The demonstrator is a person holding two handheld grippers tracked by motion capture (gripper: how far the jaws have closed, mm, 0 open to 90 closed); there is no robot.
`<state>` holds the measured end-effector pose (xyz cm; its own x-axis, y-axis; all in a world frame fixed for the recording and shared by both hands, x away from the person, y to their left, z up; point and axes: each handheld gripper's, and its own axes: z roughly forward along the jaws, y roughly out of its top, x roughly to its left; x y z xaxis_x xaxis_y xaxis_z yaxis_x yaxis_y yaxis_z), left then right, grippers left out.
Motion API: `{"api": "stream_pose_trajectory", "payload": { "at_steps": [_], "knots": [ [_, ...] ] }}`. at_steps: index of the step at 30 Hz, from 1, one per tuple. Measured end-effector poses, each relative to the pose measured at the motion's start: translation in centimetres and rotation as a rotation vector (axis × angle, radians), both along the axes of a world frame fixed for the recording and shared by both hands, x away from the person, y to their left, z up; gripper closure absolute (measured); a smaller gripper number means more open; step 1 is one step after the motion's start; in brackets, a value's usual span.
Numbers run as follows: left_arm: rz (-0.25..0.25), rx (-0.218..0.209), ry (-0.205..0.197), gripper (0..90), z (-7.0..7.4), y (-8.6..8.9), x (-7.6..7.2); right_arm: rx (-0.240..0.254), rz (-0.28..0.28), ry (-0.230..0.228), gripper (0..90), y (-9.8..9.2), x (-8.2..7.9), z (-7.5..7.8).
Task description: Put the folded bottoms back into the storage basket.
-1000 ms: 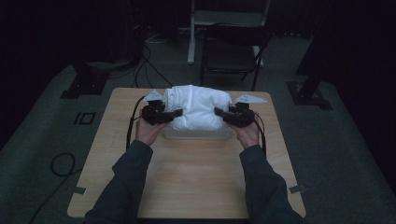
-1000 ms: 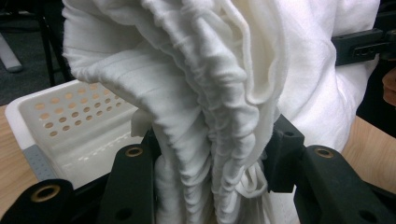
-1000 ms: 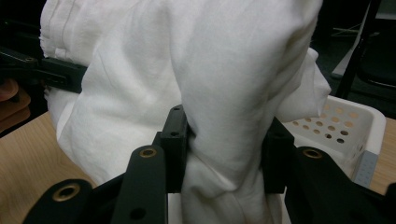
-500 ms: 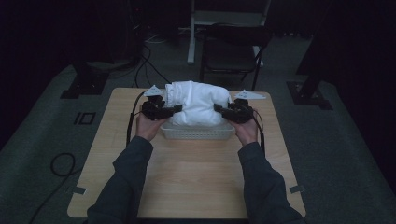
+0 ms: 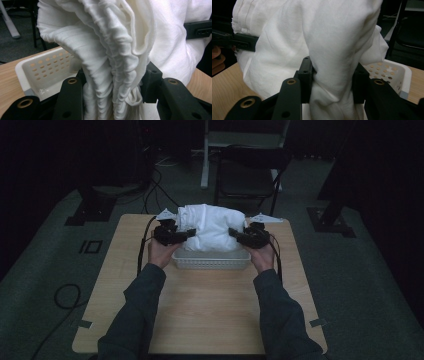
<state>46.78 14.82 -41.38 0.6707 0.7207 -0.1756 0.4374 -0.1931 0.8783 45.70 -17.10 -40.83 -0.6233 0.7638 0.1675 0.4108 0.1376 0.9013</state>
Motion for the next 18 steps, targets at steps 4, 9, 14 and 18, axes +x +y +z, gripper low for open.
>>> {"api": "stream_pose_trajectory", "payload": {
  "at_steps": [4, 9, 14, 18],
  "knots": [
    [0.015, 0.001, 0.003, 55.8, -0.3, -0.2, 0.4, 0.005, -0.008, 0.008, 62.4, 0.0, 0.4, -0.3],
    [0.031, 0.011, 0.017, 55.8, -1.0, -0.5, 0.9, 0.0, -0.019, 0.031, 62.4, 0.0, 1.1, -1.0],
    [0.052, 0.025, 0.056, 55.7, -2.2, -0.8, 1.9, -0.015, -0.038, 0.061, 62.3, 0.2, 1.9, -2.0],
    [0.075, 0.049, 0.106, 55.8, -3.4, -1.2, 2.7, -0.028, -0.054, 0.114, 62.2, 0.5, 2.9, -3.3]
  ]
}}
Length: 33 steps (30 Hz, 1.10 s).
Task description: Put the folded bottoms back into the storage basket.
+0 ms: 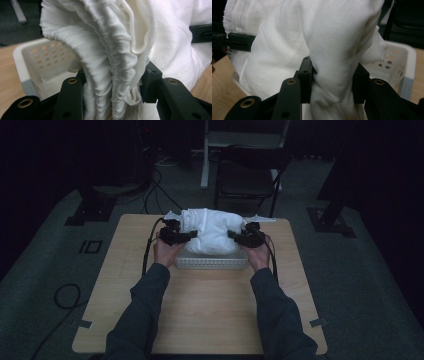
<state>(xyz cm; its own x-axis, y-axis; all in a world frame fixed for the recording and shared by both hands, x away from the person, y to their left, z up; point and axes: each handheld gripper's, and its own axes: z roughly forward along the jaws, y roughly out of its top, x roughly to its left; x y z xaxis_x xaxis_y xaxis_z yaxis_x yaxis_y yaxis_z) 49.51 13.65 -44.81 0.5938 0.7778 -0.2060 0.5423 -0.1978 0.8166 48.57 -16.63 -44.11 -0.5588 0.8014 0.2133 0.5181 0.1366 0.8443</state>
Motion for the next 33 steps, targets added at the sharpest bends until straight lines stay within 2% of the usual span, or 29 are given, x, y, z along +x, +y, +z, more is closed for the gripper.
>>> {"api": "stream_pose_trajectory", "payload": {
  "at_steps": [3, 4, 5, 7, 8, 9, 16, 17, 18, 19, 20, 21, 22, 24, 25, 27, 29, 33],
  "knots": [
    [0.009, 0.024, 0.035, 55.8, -0.9, -0.3, 0.5, -0.016, -0.008, 0.038, 62.1, 0.2, 0.5, -1.0],
    [0.015, 0.034, 0.063, 55.7, -1.3, -0.4, 0.7, -0.021, -0.012, 0.047, 62.1, 0.3, 0.7, -1.3],
    [0.017, 0.038, 0.068, 55.7, -1.4, -0.4, 0.8, -0.035, -0.019, 0.061, 62.0, 0.4, 0.9, -1.7],
    [0.026, 0.047, 0.096, 55.7, -1.8, -0.6, 1.0, -0.042, -0.02, 0.07, 62.0, 0.5, 0.9, -1.9],
    [0.026, 0.047, 0.096, 55.7, -1.8, -0.6, 1.0, -0.042, -0.02, 0.07, 62.0, 0.5, 0.9, -1.9],
    [0.036, 0.061, 0.117, 55.7, -2.0, -0.7, 1.1, -0.047, -0.023, 0.081, 61.9, 0.6, 1.0, -2.0],
    [0.054, 0.121, 0.164, 54.2, -3.1, -1.1, 1.4, -0.081, -0.052, 0.141, 60.8, 1.4, 1.3, -3.3],
    [0.064, 0.139, 0.18, 50.7, -3.4, -1.2, 1.5, -0.094, -0.064, 0.154, 58.2, 1.4, 1.4, -3.5],
    [0.071, 0.161, 0.185, 47.0, -3.6, -1.4, 1.5, -0.127, -0.087, 0.164, 53.4, 1.6, 1.6, -3.8],
    [0.084, 0.183, 0.168, 44.9, -3.6, -1.6, 1.4, -0.179, -0.114, 0.18, 48.8, 1.8, 1.7, -4.0],
    [0.107, 0.201, 0.16, 39.0, -3.5, -1.6, 1.2, -0.23, -0.134, 0.201, 38.5, 2.0, 1.9, -4.3],
    [0.123, 0.184, 0.153, 37.2, -3.4, -1.4, 1.1, -0.286, -0.161, 0.198, 33.1, 2.1, 1.9, -4.4],
    [0.138, 0.151, 0.145, 36.0, -3.2, -1.0, 1.0, -0.324, -0.179, 0.177, 32.2, 2.0, 1.9, -4.4],
    [0.157, 0.113, 0.146, 35.9, -3.0, -0.1, 0.8, -0.296, -0.177, 0.166, 26.6, 1.7, 1.6, -4.0],
    [0.168, 0.095, 0.13, 35.5, -2.9, 0.3, 0.5, -0.303, -0.186, 0.136, 26.8, 1.6, 1.4, -3.6],
    [0.179, 0.03, 0.096, 35.9, -2.5, 1.4, -0.2, -0.286, -0.185, 0.091, 28.6, 1.4, 0.9, -2.8],
    [0.174, -0.005, 0.078, 35.9, -2.0, 2.2, -0.9, -0.265, -0.189, 0.057, 30.1, 1.0, 0.3, -2.2],
    [0.17, -0.013, 0.041, 36.7, -1.2, 3.4, -2.2, -0.216, -0.199, 0.024, 32.2, 0.0, -1.1, -1.8]
  ]
}}
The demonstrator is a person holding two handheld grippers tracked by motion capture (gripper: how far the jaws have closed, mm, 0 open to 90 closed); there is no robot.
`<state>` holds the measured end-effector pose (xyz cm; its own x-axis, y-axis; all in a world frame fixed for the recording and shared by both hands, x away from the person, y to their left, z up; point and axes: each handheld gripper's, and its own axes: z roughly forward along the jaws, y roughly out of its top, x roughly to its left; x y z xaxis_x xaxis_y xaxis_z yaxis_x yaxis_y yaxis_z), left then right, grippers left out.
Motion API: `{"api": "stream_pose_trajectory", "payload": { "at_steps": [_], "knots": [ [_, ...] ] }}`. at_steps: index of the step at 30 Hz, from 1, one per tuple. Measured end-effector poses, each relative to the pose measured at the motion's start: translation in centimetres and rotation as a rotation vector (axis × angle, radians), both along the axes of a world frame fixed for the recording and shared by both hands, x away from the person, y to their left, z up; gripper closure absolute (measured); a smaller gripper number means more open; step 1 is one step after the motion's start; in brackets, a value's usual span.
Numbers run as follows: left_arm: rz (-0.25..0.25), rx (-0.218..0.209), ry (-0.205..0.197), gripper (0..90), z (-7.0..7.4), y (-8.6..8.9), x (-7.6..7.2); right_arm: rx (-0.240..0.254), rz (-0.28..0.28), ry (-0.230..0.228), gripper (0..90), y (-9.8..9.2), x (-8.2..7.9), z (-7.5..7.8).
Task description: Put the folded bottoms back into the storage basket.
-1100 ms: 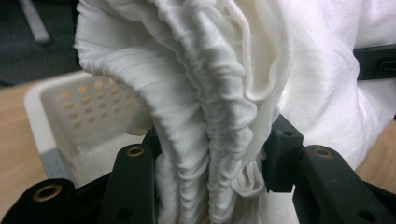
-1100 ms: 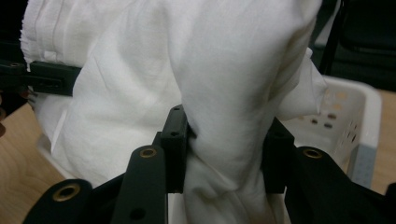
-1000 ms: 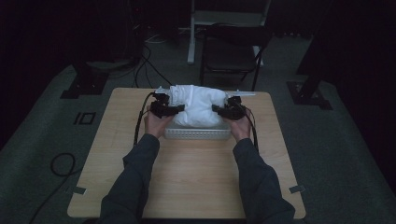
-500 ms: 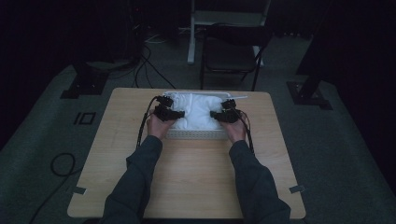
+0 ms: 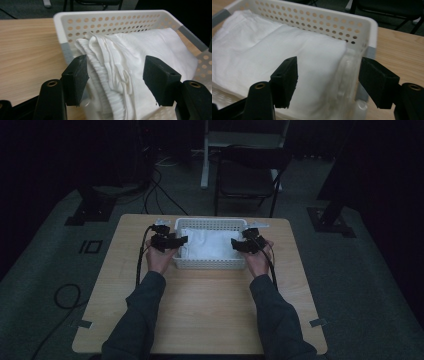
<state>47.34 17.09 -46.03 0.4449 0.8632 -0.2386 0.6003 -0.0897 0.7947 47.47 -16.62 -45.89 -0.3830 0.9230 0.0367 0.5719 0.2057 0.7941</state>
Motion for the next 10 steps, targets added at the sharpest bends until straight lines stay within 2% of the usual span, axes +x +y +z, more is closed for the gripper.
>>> {"api": "stream_pose_trajectory", "payload": {
  "at_steps": [2, 7, 10],
  "knots": [
    [0.0, 0.003, -0.014, 37.0, 0.2, 0.5, -0.6, 0.026, -0.003, -0.009, 32.4, -0.6, -0.6, 0.0],
    [0.002, -0.004, -0.026, 37.0, 0.4, 1.7, -1.9, 0.055, -0.02, -0.028, 32.7, -1.9, -2.1, -0.1],
    [0.001, 0.012, -0.04, 37.0, 0.5, 1.9, -2.5, 0.055, -0.019, -0.033, 32.6, -2.6, -2.8, -0.1]
  ]
}}
